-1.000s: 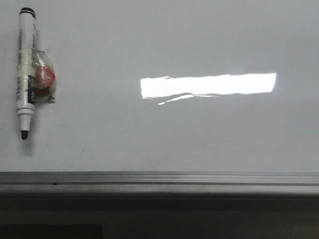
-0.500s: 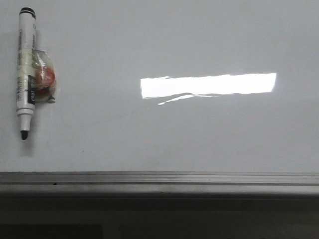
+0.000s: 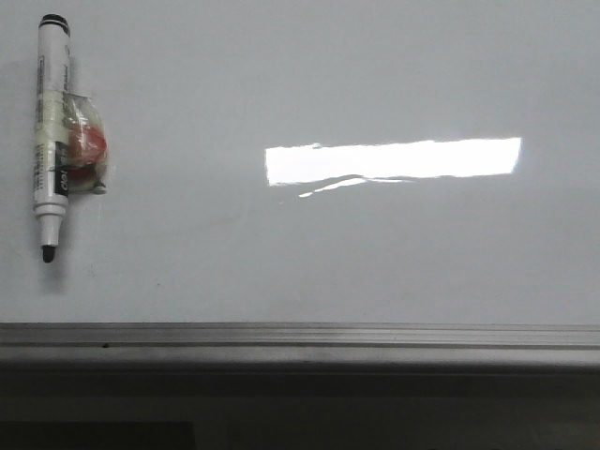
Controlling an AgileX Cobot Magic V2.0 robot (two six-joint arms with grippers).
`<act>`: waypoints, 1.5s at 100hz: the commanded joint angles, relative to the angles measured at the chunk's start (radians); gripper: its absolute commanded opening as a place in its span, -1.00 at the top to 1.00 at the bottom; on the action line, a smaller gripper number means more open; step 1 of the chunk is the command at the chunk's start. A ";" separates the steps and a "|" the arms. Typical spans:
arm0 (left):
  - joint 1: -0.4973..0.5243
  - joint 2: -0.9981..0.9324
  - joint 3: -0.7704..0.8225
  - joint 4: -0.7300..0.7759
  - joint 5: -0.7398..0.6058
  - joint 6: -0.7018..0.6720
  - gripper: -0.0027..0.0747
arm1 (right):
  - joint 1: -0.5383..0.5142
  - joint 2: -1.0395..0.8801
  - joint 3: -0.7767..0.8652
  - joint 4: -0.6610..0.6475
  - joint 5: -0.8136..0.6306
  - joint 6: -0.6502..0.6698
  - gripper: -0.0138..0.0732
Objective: Write number 3 on whiteboard
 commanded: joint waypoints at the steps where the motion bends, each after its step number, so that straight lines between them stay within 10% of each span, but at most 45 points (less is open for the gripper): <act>1: 0.000 -0.023 0.033 0.045 -0.072 0.003 0.98 | -0.006 -0.014 0.024 0.000 -0.093 0.000 0.83; 54: 0.000 -0.023 0.021 -0.158 -0.280 -0.011 0.98 | -0.006 -0.014 0.024 0.038 -0.551 0.005 0.83; 79: 0.000 0.025 -0.083 -0.160 -0.166 -0.011 0.98 | -0.006 0.029 -0.024 0.177 -0.222 0.009 0.83; 129: 0.000 0.213 -0.326 -0.139 -0.095 -0.011 0.97 | 0.009 0.393 -0.183 0.253 -0.127 0.009 0.83; 150: -0.002 0.240 -0.321 -0.159 -0.111 -0.011 0.12 | 0.009 0.393 -0.183 0.253 -0.149 0.009 0.83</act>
